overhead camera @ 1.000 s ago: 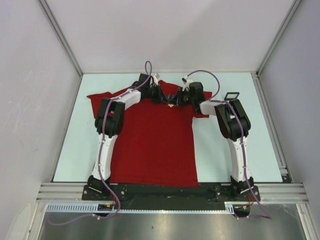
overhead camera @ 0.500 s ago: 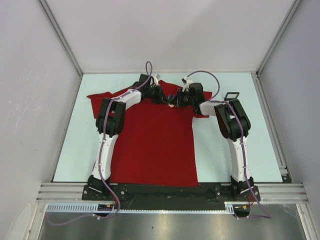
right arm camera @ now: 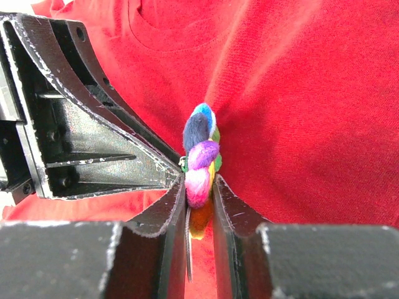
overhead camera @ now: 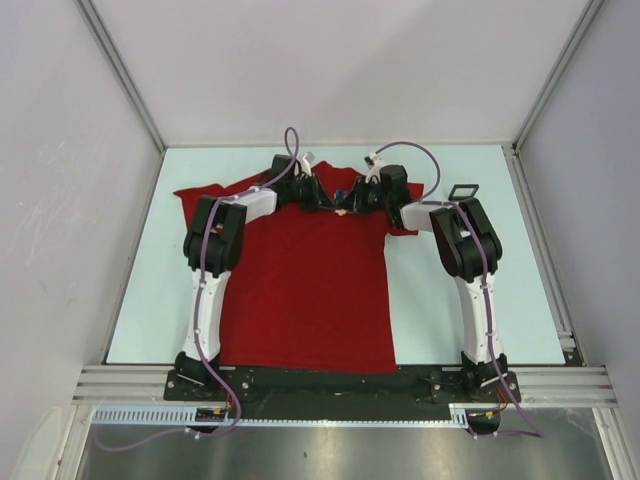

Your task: Remove the brooch from the garment

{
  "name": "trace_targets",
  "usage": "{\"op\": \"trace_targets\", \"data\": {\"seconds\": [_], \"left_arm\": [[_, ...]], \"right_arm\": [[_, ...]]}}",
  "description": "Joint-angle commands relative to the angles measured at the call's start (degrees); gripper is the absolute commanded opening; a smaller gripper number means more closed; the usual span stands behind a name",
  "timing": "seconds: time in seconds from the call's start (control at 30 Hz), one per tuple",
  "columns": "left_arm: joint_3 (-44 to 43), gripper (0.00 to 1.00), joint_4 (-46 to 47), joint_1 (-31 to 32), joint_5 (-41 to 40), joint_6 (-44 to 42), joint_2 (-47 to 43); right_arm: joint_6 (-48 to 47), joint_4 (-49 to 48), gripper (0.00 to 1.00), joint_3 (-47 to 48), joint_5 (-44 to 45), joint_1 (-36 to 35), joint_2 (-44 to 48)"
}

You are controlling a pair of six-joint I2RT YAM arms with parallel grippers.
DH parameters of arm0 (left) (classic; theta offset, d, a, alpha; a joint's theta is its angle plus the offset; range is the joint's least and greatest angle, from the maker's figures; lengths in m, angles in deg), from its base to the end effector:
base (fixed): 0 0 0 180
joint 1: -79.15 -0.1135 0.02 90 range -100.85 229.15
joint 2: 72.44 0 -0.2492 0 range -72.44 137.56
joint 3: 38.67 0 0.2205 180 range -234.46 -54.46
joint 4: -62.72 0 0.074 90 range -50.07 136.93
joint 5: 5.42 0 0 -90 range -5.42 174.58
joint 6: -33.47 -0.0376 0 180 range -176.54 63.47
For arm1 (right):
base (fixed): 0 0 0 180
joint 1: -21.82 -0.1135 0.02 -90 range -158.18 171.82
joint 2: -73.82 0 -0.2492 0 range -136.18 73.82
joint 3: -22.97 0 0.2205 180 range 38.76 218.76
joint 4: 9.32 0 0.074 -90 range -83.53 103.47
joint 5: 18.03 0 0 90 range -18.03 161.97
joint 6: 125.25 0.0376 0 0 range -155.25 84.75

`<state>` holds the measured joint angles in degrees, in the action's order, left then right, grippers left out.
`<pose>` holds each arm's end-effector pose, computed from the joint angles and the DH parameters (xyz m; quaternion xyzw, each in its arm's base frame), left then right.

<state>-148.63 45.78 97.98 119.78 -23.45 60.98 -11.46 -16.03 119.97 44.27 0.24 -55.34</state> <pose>0.4410 -0.1733 0.1388 0.0185 0.8743 -0.4218 0.2394 0.4222 0.1858 0.1433 -0.1120 0.8232 0.3867 0.4003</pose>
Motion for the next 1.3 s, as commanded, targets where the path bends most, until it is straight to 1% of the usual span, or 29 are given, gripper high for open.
{"op": "trace_targets", "data": {"seconds": [0.0, 0.1, 0.17, 0.2, 0.27, 0.3, 0.33, 0.53, 0.67, 0.73, 0.77, 0.83, 0.87, 0.93, 0.97, 1.0, 1.03, 1.13, 1.23, 1.27], "left_arm": [[-2.2, 0.17, 1.6, -0.1, 0.7, 0.8, -1.5], [-1.7, 0.16, 1.6, -0.1, -0.2, 0.8, -1.9], [-1.5, 0.14, 1.6, -0.1, -0.5, 0.6, -2.1], [-1.5, 0.13, 1.6, -0.1, -0.6, 0.7, -2.0], [-1.9, 0.08, 1.6, 0.1, -0.7, 0.6, -1.7], [-2.1, 0.03, 1.5, 0.2, -0.7, 0.5, -1.6], [-2.3, 0.02, -0.2, 0.2, -0.8, 0.4, -1.3], [-3.6, 0.0, -1.2, 0.9, -1.0, 0.1, -0.7], [-3.6, 0.0, -1.4, 1.1, -1.7, -0.3, -1.2], [-3.0, 0.05, -1.9, 1.1, -2.2, -1.5, -2.4], [-2.6, 0.11, -1.8, 1.0, -2.6, -1.8, -2.9], [-1.5, 0.16, -1.1, 1.0, -3.3, -2.7, -4.6], [-0.7, 0.21, -0.9, 1.0, -3.6, -2.9, -5.0], [-0.1, 0.24, -0.4, 0.9, -3.7, -3.3, -5.6], [0.9, 0.27, 0.1, 0.6, -3.6, -3.3, -6.3], [1.6, 0.29, 0.9, 0.4, -3.4, -2.9, -6.7], [2.3, 0.31, 2.9, 0.2, -3.2, -2.6, -7.0], [3.8, 0.34, 4.7, -0.2, -2.6, -1.7, -7.6], [3.6, 0.32, 5.5, -0.4, -2.2, -0.4, -6.9], [3.8, 0.29, 6.2, -0.5, -1.9, 0.3, -6.5]], "right_arm": [[1.3, -2.5, 0.2, 0.4, -1.9, -0.3, 0.9], [1.5, -2.0, 0.27, 0.7, -1.0, -0.6, 0.7], [2.3, -2.3, 0.29, 0.7, -0.8, -0.7, 0.6], [2.7, -2.5, 0.32, 0.7, -0.5, -0.7, 0.5], [3.5, -3.0, 0.35, 0.6, -0.3, -0.8, 0.3], [3.5, -2.9, 0.36, 0.7, 0.4, -0.8, 0.4], [3.5, -2.7, 0.36, 0.7, 0.7, -0.9, 0.4], [3.3, -2.3, 0.38, 0.7, 1.9, -1.0, 0.5], [3.3, -1.9, 0.34, 0.7, 3.6, -1.0, 0.7], [3.5, -2.1, 0.3, 0.7, 3.9, -0.9, 0.5], [3.5, -2.1, 0.29, 0.7, 3.9, -0.7, 0.5], [3.8, -2.3, 0.25, 0.8, 3.8, -0.7, 0.4], [4.0, -2.3, 0.23, 0.9, 3.8, -0.6, 0.3], [4.3, -2.1, 0.18, 0.9, 3.8, -0.4, 0.0], [4.4, -2.0, 0.17, 1.0, 3.7, -0.4, 0.0], [4.5, -1.8, 0.14, 1.0, 3.6, -0.3, -0.1], [4.5, -1.7, 0.14, 0.9, 3.6, -0.4, -0.1], [4.9, -1.8, 0.13, 1.0, 3.5, -0.4, -0.2], [4.9, -1.7, 0.13, 0.9, 3.5, -0.4, -0.2], [4.9, -1.7, 0.12, 0.9, 3.4, -0.4, -0.2]]}}
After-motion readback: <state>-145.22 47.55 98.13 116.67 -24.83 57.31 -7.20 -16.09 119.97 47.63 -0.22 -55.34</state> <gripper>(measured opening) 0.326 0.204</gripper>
